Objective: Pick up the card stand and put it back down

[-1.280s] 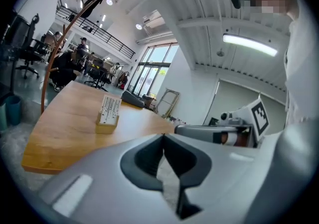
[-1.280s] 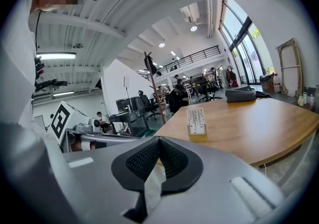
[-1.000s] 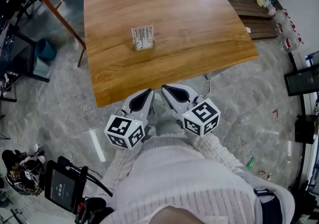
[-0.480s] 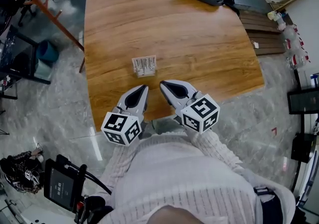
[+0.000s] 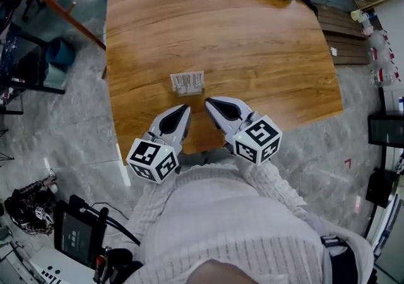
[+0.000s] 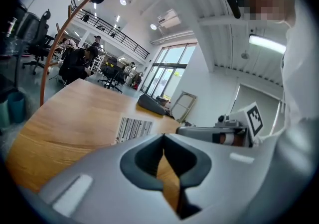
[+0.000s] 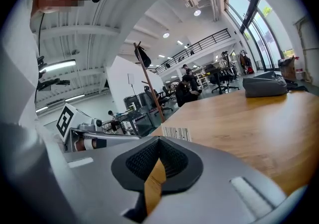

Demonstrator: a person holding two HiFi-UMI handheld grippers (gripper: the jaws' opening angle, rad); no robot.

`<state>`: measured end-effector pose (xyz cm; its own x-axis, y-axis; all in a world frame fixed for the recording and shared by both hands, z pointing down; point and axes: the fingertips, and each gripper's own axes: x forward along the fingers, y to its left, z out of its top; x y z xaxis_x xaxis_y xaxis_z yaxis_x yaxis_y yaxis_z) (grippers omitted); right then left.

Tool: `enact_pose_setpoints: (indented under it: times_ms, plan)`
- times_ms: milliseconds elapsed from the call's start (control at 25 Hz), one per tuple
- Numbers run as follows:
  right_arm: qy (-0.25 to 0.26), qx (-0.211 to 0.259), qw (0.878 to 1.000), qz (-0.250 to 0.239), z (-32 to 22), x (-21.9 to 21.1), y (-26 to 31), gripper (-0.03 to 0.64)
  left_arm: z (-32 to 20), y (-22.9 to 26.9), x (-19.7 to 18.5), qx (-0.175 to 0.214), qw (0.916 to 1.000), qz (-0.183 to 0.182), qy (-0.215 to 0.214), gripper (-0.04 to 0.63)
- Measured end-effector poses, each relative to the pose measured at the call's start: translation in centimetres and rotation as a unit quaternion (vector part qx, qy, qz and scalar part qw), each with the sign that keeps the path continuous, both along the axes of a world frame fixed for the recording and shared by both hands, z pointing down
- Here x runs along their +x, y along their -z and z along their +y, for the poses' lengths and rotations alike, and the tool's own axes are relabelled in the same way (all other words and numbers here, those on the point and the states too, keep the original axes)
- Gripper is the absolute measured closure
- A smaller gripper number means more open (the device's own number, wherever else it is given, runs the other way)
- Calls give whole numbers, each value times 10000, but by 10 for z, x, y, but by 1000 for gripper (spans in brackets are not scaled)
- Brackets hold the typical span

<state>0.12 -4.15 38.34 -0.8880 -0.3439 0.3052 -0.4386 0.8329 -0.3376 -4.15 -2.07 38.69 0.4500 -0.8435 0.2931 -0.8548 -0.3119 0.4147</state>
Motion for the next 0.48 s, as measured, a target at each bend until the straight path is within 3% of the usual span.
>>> enact_pose_setpoints:
  times_ms: [480]
  plan:
    - [-216, -121, 9995, 195, -15, -3, -14, 617, -21, -18, -11, -326, 9985, -52, -426, 588]
